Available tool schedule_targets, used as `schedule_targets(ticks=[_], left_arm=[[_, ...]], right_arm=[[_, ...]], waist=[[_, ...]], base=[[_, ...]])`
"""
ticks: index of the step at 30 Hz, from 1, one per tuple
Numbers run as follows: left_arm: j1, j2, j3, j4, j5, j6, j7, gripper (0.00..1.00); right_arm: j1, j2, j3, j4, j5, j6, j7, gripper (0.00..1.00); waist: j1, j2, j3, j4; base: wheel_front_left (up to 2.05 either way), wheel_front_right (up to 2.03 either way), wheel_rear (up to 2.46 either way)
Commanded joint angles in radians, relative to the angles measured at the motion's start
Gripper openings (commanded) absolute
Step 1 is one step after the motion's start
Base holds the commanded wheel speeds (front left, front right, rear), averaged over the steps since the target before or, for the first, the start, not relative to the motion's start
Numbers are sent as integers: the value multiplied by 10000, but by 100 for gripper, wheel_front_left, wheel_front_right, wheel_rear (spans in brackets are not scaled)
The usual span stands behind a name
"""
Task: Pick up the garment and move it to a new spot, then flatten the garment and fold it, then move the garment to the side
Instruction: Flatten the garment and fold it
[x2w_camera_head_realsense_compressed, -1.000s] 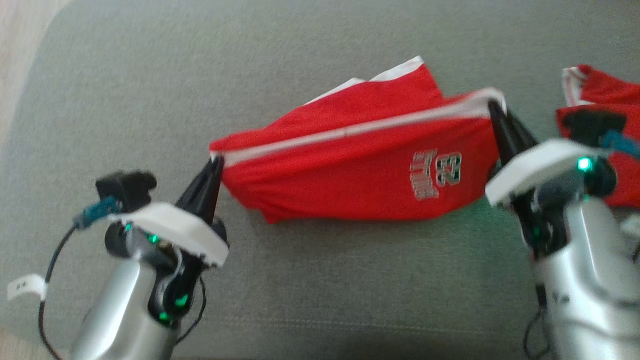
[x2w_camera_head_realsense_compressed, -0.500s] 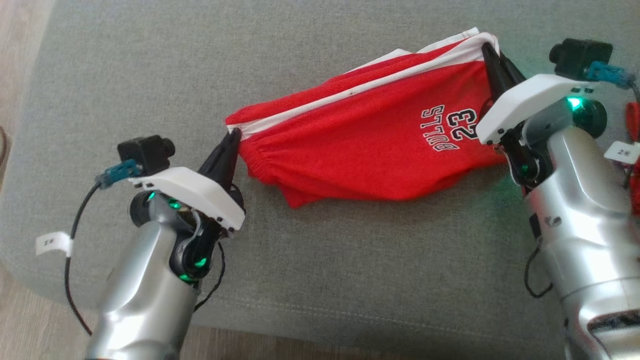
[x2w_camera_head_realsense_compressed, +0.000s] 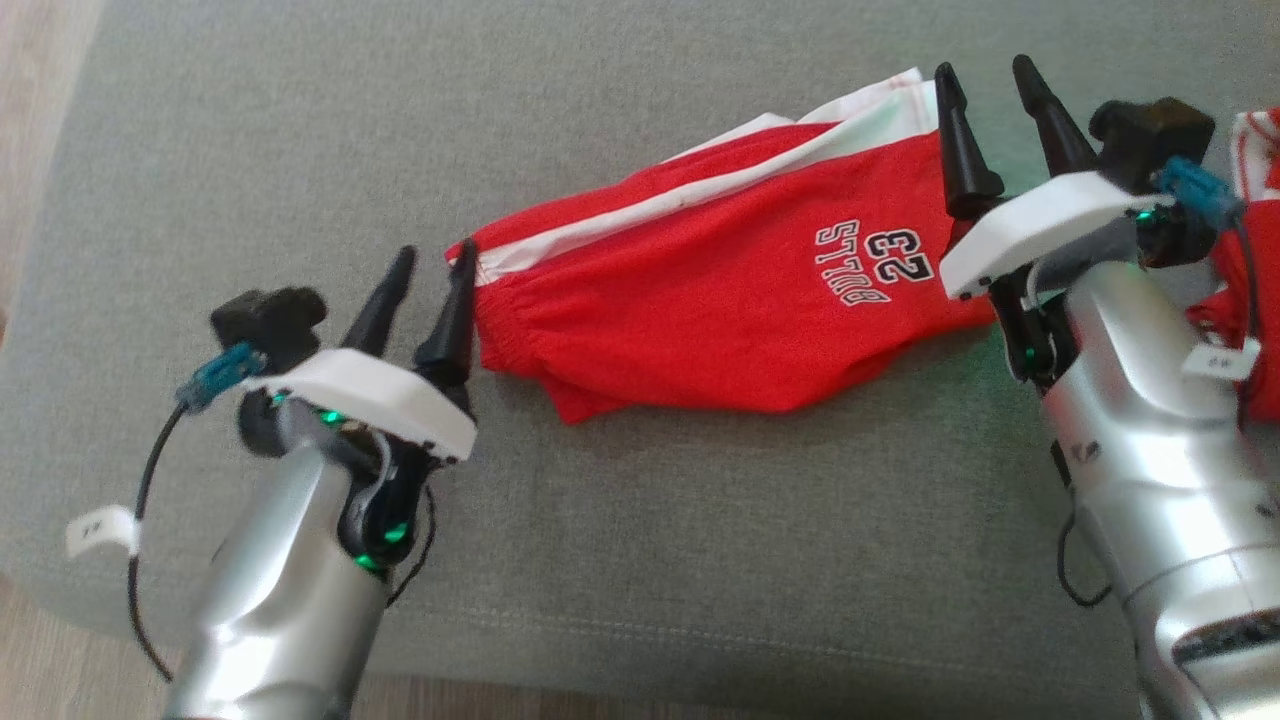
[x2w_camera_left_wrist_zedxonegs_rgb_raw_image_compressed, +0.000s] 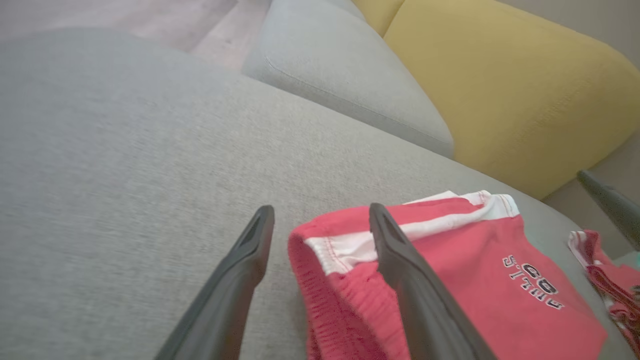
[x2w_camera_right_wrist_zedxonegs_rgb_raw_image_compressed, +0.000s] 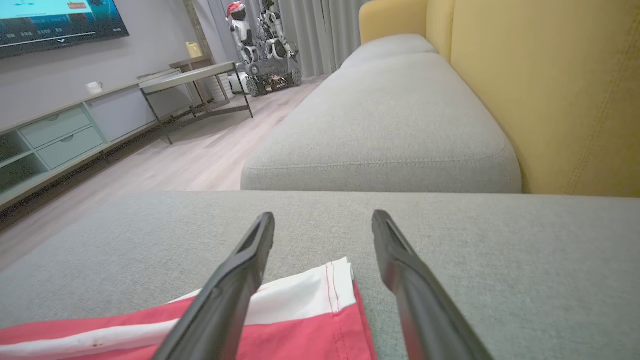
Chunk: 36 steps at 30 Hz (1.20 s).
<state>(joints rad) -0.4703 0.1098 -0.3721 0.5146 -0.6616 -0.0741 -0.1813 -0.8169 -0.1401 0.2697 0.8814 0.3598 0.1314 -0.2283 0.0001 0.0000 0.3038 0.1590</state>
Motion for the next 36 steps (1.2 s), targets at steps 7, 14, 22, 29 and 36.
schedule_targets(ticks=[7, 14, 22, 29, 36], left_arm=[[736, 872, 599, -1566, 1414, 1017, -756, 100], [2066, 1096, 873, -3191, 2424, 1560, -801, 100], [3249, 1194, 924, -3746, 2741, 1837, -803, 100], [3477, 1254, 883, -3742, 2786, 1962, -792, 100], [3324, 1304, 811, -3679, 2786, 1959, -720, 100]], right_arm=[[1406, 210, -392, -1781, -937, -7, -323, 100], [3568, 446, -1087, -4008, -1742, -7, -224, 100], [5961, 718, -1803, -6370, -2180, -7, 895, 100], [6951, 858, -2078, -7745, -2373, -7, 1665, 100], [7094, 890, -2147, -8202, -2431, -7, 2024, 100]], waist=[[-1, 0, -780, -416], [-1, 0, -1389, -691], [-1, 0, -1931, -810], [-1, 0, -2033, -846], [-1, 0, -2001, -821]], base=[[0, 0, 0], [0, 0, 0], [0, 0, 0], [0, 0, 0], [0, 0, 0]])
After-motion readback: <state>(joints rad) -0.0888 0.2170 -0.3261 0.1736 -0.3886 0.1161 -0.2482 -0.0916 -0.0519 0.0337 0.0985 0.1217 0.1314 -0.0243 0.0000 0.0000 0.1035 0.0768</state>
